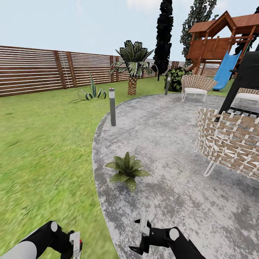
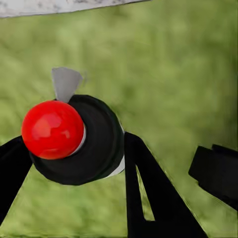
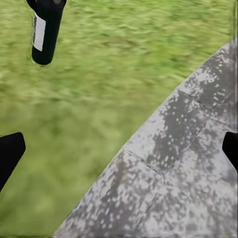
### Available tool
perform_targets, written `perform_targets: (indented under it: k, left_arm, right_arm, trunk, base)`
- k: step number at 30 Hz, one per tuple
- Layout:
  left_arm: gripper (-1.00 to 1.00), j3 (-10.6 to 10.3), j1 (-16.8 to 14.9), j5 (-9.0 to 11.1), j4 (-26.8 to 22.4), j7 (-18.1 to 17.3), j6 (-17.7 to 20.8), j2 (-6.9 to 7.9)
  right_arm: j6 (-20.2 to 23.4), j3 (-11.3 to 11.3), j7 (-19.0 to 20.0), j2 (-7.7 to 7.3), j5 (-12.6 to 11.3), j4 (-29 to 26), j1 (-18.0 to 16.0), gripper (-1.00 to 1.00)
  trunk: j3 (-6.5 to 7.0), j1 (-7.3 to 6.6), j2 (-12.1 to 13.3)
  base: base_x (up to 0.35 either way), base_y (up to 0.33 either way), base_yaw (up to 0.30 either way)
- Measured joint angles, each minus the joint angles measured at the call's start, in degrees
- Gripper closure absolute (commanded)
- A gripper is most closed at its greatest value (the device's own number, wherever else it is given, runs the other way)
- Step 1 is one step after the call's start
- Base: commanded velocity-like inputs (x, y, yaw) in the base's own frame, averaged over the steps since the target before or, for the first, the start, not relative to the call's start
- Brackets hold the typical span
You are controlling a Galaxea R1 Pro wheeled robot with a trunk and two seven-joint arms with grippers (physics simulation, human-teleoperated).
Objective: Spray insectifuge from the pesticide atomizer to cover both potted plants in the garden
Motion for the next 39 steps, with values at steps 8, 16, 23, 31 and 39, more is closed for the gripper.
perform_targets:
  k: [8,16,23,31,39]
  left_arm:
    - [1.0,17.2,4.5,12.6,0.7,34.5,-0.4,-1.1]
    - [1.0,24.4,12.5,39.8,5.3,52.8,-14.1,-1.53]
    - [1.0,24.3,15.9,42.3,7.2,53.3,-17.9,-1.66]
    - [1.0,24.3,15.9,42.4,8.5,53.3,-17.9,-1.71]
    - [1.0,24.3,15.9,42.4,8.5,53.3,-17.9,-1.71]
  right_arm:
    - [-0.4,0.0,-30.4,-5.82,-0.3,14.6,0.3,-1.0]
    - [-7.3,-0.4,-66.1,-5.98,-21.2,30.0,0.4,-1.0]
    - [-10.5,-0.3,-67.0,-6.5,-25.1,30.2,1.8,-1.0]
    - [-10.4,-0.2,-66.6,-5.98,-24.8,30.3,1.9,-1.0]
    - [-10.0,-0.2,-66.6,-5.99,-24.8,30.4,2.5,-1.0]
  trunk:
    - [-0.02,0.0,0.0]
    - [-0.01,0.0,0.0]
    - [-0.01,0.0,0.0]
    - [-0.01,0.0,0.0]
    - [0.0,0.0,0.0]
  base:
    - [0.0,0.0,0.0]
    - [0.0,0.0,0.0]
    - [0.0,0.0,0.0]
    - [0.0,0.0,0.0]
    - [0.0,0.0,0.0]
